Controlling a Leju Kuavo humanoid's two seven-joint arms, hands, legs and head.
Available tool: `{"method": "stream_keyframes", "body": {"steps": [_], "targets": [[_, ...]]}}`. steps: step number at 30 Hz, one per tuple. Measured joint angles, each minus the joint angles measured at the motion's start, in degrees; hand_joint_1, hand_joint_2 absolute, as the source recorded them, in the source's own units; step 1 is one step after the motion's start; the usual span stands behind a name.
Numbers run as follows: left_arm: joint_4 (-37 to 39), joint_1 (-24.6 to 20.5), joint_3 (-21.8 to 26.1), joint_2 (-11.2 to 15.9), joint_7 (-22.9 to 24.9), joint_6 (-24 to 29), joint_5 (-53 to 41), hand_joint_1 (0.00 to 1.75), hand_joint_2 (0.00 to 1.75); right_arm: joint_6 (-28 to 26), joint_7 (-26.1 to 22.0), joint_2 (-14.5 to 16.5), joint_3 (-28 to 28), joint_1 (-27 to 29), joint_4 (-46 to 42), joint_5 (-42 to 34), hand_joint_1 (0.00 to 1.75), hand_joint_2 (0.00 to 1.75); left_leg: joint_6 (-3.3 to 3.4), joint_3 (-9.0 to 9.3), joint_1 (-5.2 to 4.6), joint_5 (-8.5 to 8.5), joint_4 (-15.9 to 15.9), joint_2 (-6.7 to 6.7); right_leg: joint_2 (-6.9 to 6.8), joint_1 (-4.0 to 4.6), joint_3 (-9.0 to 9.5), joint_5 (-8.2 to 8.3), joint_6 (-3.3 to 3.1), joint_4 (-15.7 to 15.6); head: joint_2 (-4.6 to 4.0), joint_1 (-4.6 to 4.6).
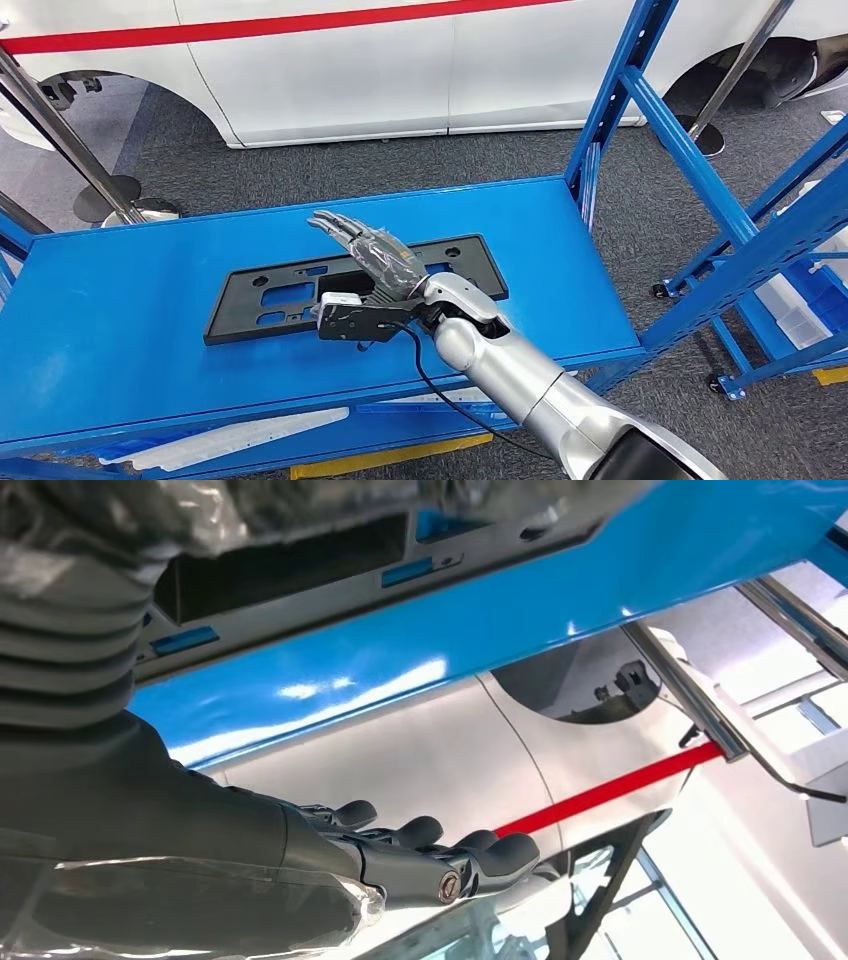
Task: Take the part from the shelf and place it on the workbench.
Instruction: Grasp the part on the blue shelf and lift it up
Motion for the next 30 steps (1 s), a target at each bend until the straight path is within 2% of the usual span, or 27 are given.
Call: {"method": "stream_keyframes", "body": {"steps": [11,15,23,30], "targets": [[0.0,0.0,0.0,0.0,-0.5,0.2,-0.2,0.00,0.00,-1.6,-0.8,-1.2,0.0,1.1,-6.9,-3.0,0.00,0.00,0.00,-0.02,0.00,-0.01,0.0,0.00,0.00,0.01,-0.02,0.00,0.00,0.0,0.00,0.00],[0.0,0.1,0.0,-0.1,-0.5,0.5,-0.5,0.00,0.00,-2.0,-0.2,-2.0,0.0,1.7,-11.6,-1.6,0.00,1.75,0.00,-0.02,0.00,-0.01,0.0,0.00,0.00,0.01,-0.02,0.00,0.00,0.0,0.00,0.00],[0.0,0.0,0.0,-0.3,-0.6,0.7,-1.2,0.00,0.00,-2.0,2.5,-4.3,0.1,2.9,-12.9,4.4,0.00,1.75,0.00,-0.02,0.00,-0.01,0.0,-0.01,-0.02,-0.01,0.00,0.00,0.01,0.0,0.00,0.00],[0.0,0.0,0.0,-0.6,-0.6,0.7,-1.4,0.00,0.00,-2.1,2.7,-5.5,0.5,3.2,-11.2,5.3,0.00,1.75,0.00,-0.03,0.00,-0.01,0.0,-0.01,-0.01,0.00,-0.01,0.00,0.00,0.0,0.00,0.00]]}}
